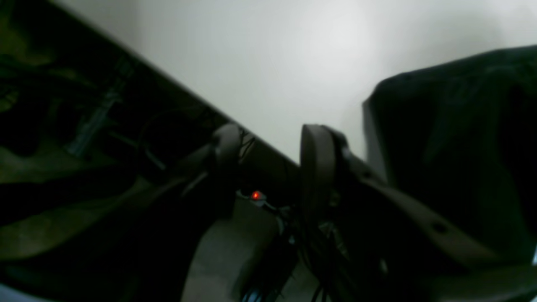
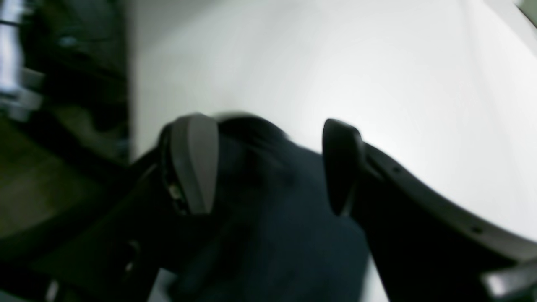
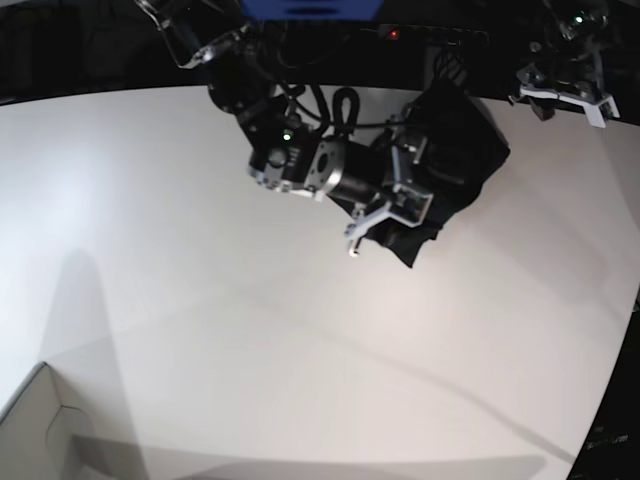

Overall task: Layout the t-shirt on the table in an organized manner, then fold the t-shirt properly
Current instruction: 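Lift the strip end with the right gripper and fold it over the bundle, then press the folded bundle with the left gripper while the right gripper holds, then release the bundle and pull the right gripper back from the shirt, then hold the folded black shirt edge with the left gripper while the right gripper hovers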

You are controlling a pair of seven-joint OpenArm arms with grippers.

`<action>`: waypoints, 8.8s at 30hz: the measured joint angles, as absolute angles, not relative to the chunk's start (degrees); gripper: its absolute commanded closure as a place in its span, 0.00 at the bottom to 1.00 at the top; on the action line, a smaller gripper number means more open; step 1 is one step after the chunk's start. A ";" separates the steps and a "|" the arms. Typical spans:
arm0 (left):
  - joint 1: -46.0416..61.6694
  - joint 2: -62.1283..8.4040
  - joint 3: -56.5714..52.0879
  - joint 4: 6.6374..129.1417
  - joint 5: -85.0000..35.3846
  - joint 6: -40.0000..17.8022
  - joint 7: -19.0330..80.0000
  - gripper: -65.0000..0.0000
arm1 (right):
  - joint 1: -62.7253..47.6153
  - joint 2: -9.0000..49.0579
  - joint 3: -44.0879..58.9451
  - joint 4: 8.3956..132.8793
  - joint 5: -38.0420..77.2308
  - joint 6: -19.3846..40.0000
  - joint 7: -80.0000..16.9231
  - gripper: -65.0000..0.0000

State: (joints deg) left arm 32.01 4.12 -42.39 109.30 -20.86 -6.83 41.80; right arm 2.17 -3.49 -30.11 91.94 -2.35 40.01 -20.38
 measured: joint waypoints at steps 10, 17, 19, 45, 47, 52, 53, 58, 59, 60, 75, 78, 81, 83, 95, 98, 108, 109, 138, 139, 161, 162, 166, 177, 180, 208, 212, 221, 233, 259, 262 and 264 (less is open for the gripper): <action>32.97 3.97 -42.54 111.66 -20.88 -6.90 41.60 0.63 | 2.15 -2.46 -31.62 85.43 -2.48 39.83 -20.34 0.38; 32.99 4.01 -45.21 112.62 -21.02 -6.87 41.58 0.63 | 2.17 -2.07 -39.20 84.49 -2.50 39.81 -20.36 0.38; 32.99 4.01 -46.44 112.62 -21.08 -6.90 41.63 0.63 | 2.24 -2.04 -42.06 84.49 -2.46 39.79 -20.34 0.38; 32.82 3.86 -58.24 112.62 -39.46 -18.28 41.85 0.63 | 1.08 1.28 -35.70 93.93 -1.91 39.83 -20.38 0.38; 32.45 3.81 -57.89 112.62 -41.91 -18.28 41.80 0.63 | 0.58 1.21 -32.23 93.91 -1.91 39.83 -20.34 0.38; 28.82 3.66 -49.67 113.38 -42.30 -17.65 41.80 0.63 | -1.83 1.10 -23.77 93.76 -2.11 39.83 -20.36 0.39; 27.94 3.68 -47.31 113.36 -42.30 -17.65 41.95 0.63 | -2.42 1.10 -22.15 93.76 -2.26 39.83 -20.36 0.39; 24.16 3.88 -37.89 113.08 -36.91 -15.00 41.52 0.63 | -4.99 1.23 -16.93 93.78 -2.31 39.81 -20.29 0.39; 23.38 4.19 -35.66 112.79 -34.81 -13.67 41.85 0.63 | -5.43 1.32 -16.56 93.78 -2.33 39.81 -20.36 0.39; 22.92 4.60 -33.82 112.77 -32.60 -12.60 41.89 0.63 | -5.67 1.87 -16.56 93.78 -2.31 39.81 -20.34 0.39; 21.89 5.89 -30.20 105.65 -27.03 -11.94 41.58 0.63 | -6.26 3.66 -16.69 94.72 -2.31 39.83 -20.40 0.39; 21.91 5.93 -29.85 105.34 -27.33 -11.97 41.65 0.63 | -5.91 3.62 -16.95 94.72 -2.31 39.83 -20.34 0.39; 21.89 5.85 -29.89 104.88 -27.03 -11.97 41.52 0.64 | -5.91 3.62 -16.95 94.72 -2.33 39.83 -20.40 0.39; 21.85 5.87 -29.87 103.57 -27.00 -11.97 41.56 0.64 | -5.89 3.62 -16.95 94.72 -2.28 39.83 -20.34 0.39; 21.32 5.43 -26.02 101.82 -27.20 -11.99 41.41 1.00 | -5.89 3.64 -17.04 94.72 -2.28 39.83 -20.34 0.39; 20.01 5.39 -26.15 101.82 -26.81 -11.92 41.74 1.00 | -5.93 3.64 -17.06 94.72 -2.31 39.83 -20.36 0.39; 21.28 5.61 -29.63 109.38 -27.46 -11.94 41.41 1.00 | -5.87 3.68 -17.06 94.72 -2.31 39.83 -20.36 0.39; 21.65 5.74 -30.35 109.91 -27.64 -11.99 41.43 1.00 | -5.89 3.66 -17.06 94.72 -2.28 39.83 -20.34 0.39; 23.94 5.58 -35.27 102.02 -27.42 -12.03 46.11 0.37 | -4.95 2.22 -17.21 94.72 -2.31 39.83 -20.38 0.39; 23.97 5.56 -35.27 102.02 -27.44 -12.03 46.11 0.37 | -4.80 2.20 -17.21 94.72 -2.31 39.83 -20.36 0.39; 32.75 8.14 -46.30 111.11 -27.59 -12.23 46.39 0.37 | -0.91 -0.16 -27.49 92.07 -1.87 39.83 -20.18 0.87; 33.50 8.25 -46.28 111.11 -27.86 -12.23 46.50 0.37 | 0.08 -0.19 -28.49 90.89 -2.02 39.86 -20.18 0.91; 35.86 8.03 -45.23 110.52 -27.27 -12.21 46.11 0.37 | 3.25 -2.42 -30.96 84.29 -2.17 39.86 -20.34 0.99; 37.58 8.40 -43.40 105.75 -27.51 -12.21 46.35 0.37 | 12.34 -7.20 -30.98 65.45 -1.78 39.86 -19.77 1.00; 37.58 8.38 -43.38 106.10 -27.46 -12.23 46.33 0.37 | 15.18 -7.14 -30.98 61.84 -1.19 39.86 -19.20 1.00; 35.24 8.45 -34.70 110.39 -36.91 -11.79 46.50 0.36 | 6.15 -1.89 -12.97 81.84 -2.20 39.75 -15.55 0.99; 34.59 8.95 -34.41 110.32 -37.58 -11.77 46.13 0.36 | 2.74 -1.78 -12.97 86.50 -2.09 39.59 -15.49 0.99; 33.01 9.08 -28.34 110.37 -37.60 -11.75 46.06 0.36 | -3.57 -0.78 -13.02 88.40 -2.33 39.77 -15.70 0.99; 29.17 8.95 -26.98 110.24 -37.17 -11.57 46.50 0.37 | -4.97 2.66 -12.60 88.64 -2.15 39.64 -15.64 0.99; 30.92 9.13 -32.42 109.89 -44.69 -12.01 45.82 1.00 | -5.10 3.33 -12.64 88.68 -2.13 39.66 -15.70 0.99; 31.16 8.93 -34.26 109.89 -47.09 -12.01 45.87 1.00 | -5.10 3.31 -12.64 88.68 -2.13 39.64 -15.62 0.99; 31.44 9.10 -35.16 109.89 -48.10 -12.03 46.37 1.00 | -5.13 3.31 -12.64 88.68 -2.13 39.66 -15.64 0.99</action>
